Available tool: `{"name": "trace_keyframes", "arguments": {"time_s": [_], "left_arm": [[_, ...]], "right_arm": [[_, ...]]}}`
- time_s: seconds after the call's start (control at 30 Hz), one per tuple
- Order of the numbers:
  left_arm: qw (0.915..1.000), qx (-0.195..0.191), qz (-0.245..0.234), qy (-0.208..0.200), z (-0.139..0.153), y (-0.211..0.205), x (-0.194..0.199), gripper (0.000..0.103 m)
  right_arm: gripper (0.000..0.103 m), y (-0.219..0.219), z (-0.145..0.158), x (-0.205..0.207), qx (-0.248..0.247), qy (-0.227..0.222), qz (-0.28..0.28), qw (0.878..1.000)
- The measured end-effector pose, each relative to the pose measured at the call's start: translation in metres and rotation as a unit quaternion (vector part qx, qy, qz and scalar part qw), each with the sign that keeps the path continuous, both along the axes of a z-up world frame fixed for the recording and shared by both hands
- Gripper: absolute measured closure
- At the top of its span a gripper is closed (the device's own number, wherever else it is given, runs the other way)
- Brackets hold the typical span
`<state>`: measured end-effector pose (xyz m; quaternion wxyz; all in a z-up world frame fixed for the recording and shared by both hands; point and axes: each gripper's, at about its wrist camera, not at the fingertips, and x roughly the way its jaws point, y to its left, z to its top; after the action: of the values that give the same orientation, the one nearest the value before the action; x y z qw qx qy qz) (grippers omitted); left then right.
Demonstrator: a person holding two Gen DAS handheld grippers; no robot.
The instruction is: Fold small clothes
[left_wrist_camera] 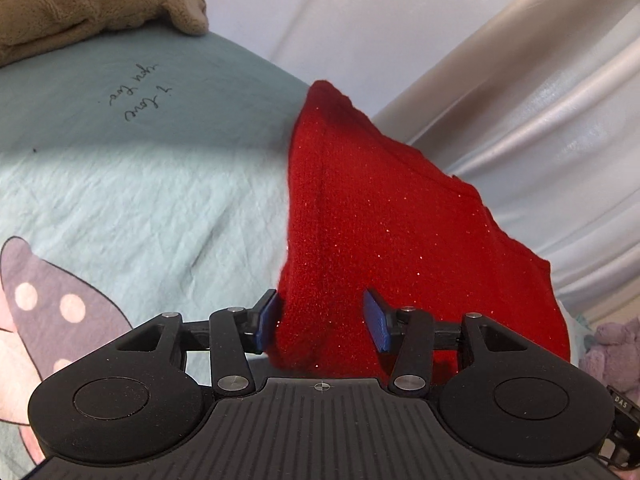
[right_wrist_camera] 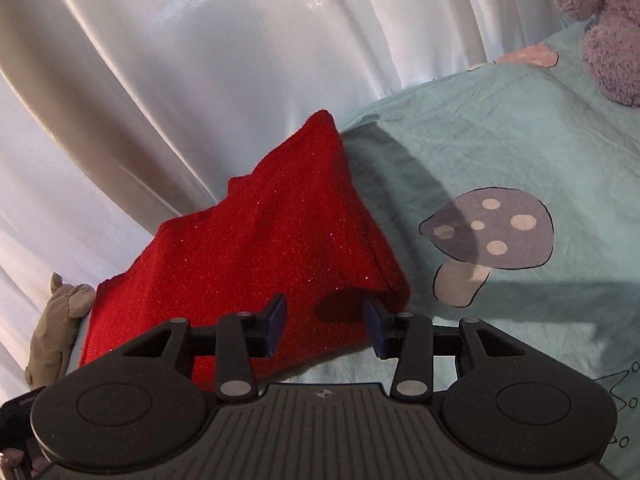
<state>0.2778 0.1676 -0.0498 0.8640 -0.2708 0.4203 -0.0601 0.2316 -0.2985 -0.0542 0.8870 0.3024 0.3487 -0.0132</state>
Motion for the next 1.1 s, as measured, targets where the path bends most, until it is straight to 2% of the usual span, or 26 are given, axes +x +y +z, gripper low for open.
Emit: {"name": "trace_keyframes", "arguments": {"time_s": [0.03,0.1,0.17,0.23,0.37,0.43,0.47,0.53,0.6,0.67,0.77,0.8,0.9,1.0,1.07,1.1], "left_arm": [[1.0,-0.008,0.0,0.003,-0.002,0.001,0.001,0.062],[0.9998,-0.021,0.003,0.003,-0.003,0.006,0.005,0.079],[0.9992,-0.037,0.013,0.006,-0.002,0.015,0.011,0.091],[0.9992,-0.032,0.023,0.002,0.008,0.018,0.012,0.091],[0.998,0.019,0.009,-0.059,0.047,0.004,-0.002,0.092],[0.9962,0.052,0.007,-0.069,0.052,-0.002,-0.003,0.092],[0.9959,0.068,0.008,-0.059,0.047,-0.004,0.0,0.092],[0.9959,0.089,0.015,-0.01,0.028,-0.003,0.007,0.091],[0.997,0.071,0.028,0.014,0.011,0.005,0.008,0.089],[0.9982,0.046,0.037,0.008,0.013,0.014,0.004,0.086],[0.9972,0.057,0.048,0.0,0.02,0.018,0.003,0.07],[0.9971,0.06,0.047,-0.001,0.022,0.018,0.004,0.067],[0.9985,0.045,0.031,0.001,0.019,0.014,0.007,0.067],[0.9991,0.039,0.014,0.008,0.012,0.006,0.011,0.067],[0.9987,0.05,0.011,0.005,0.011,0.001,0.013,0.068],[0.9985,0.054,0.011,0.003,0.011,-0.002,0.014,0.072]], "right_arm": [[0.056,-0.001,-0.002,-0.001,0.011,0.0,-0.003,1.0],[0.056,-0.003,-0.006,0.001,0.033,0.007,-0.01,0.999],[0.056,-0.003,-0.007,0.001,0.039,0.012,-0.014,0.999],[0.056,0.0,-0.009,0.002,0.039,0.015,-0.015,0.999],[0.051,0.003,-0.004,0.001,0.026,0.017,-0.016,0.999],[0.048,0.003,-0.003,-0.001,0.022,0.014,-0.021,0.999],[0.048,0.002,-0.004,-0.001,0.02,0.015,-0.023,0.999],[0.048,0.001,-0.005,-0.001,0.021,0.018,-0.026,0.999],[0.048,0.0,-0.005,-0.002,0.02,0.022,-0.029,0.999],[0.048,-0.002,-0.003,-0.002,0.011,0.02,-0.03,0.999],[0.046,-0.01,0.002,-0.003,-0.013,0.015,-0.045,0.999],[0.044,-0.014,0.003,-0.002,-0.019,0.013,-0.048,0.999],[0.035,-0.019,0.001,0.005,-0.05,0.011,-0.032,0.998],[0.034,-0.014,-0.002,0.016,-0.072,0.004,0.004,0.997],[0.04,-0.01,-0.005,0.024,-0.079,0.002,0.025,0.997],[0.059,-0.009,-0.005,0.026,-0.08,0.001,0.032,0.996]]}}
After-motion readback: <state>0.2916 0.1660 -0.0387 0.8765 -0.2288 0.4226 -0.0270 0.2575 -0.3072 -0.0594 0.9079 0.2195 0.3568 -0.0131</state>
